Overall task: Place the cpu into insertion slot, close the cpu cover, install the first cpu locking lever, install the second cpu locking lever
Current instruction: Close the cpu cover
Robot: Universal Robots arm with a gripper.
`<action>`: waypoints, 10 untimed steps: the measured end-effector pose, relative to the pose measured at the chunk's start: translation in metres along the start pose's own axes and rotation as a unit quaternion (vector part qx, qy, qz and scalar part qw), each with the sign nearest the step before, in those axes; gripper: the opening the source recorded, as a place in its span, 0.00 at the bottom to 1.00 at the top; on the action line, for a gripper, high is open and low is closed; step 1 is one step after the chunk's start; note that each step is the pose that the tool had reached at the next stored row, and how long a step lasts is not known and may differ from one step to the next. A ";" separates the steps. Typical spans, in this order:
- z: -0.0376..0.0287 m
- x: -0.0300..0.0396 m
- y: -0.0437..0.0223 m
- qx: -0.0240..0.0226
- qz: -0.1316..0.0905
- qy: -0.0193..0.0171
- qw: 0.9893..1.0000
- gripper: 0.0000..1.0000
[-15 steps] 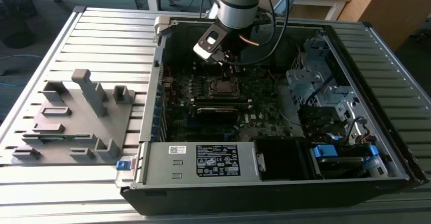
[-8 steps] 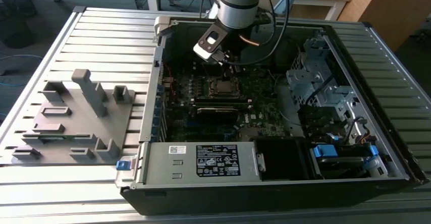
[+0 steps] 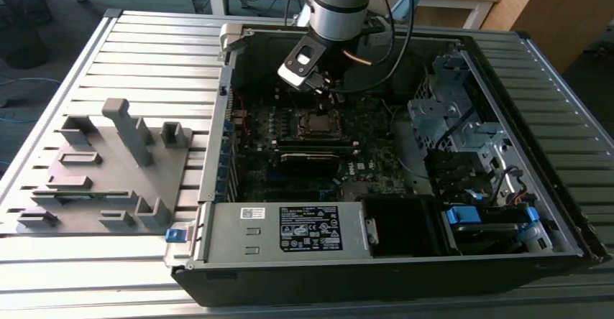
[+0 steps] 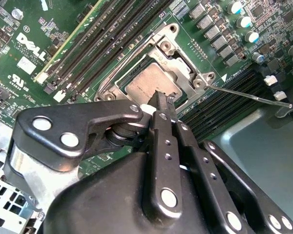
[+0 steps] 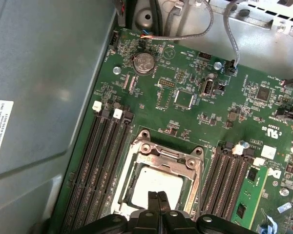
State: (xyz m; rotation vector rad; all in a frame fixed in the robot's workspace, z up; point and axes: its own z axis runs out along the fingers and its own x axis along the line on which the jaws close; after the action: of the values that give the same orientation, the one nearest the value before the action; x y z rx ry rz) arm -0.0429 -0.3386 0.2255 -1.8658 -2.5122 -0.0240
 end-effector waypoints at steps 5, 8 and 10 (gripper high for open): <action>0.0001 0.0000 0.0000 0.000 -0.003 0.000 1.000 0.10; 0.0000 0.0000 0.0000 0.000 -0.018 0.001 1.000 0.10; 0.0001 0.0000 0.0000 0.000 -0.030 0.001 1.000 0.10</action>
State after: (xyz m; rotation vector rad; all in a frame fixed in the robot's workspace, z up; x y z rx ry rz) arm -0.0429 -0.3386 0.2254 -1.7880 -2.5664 -0.0254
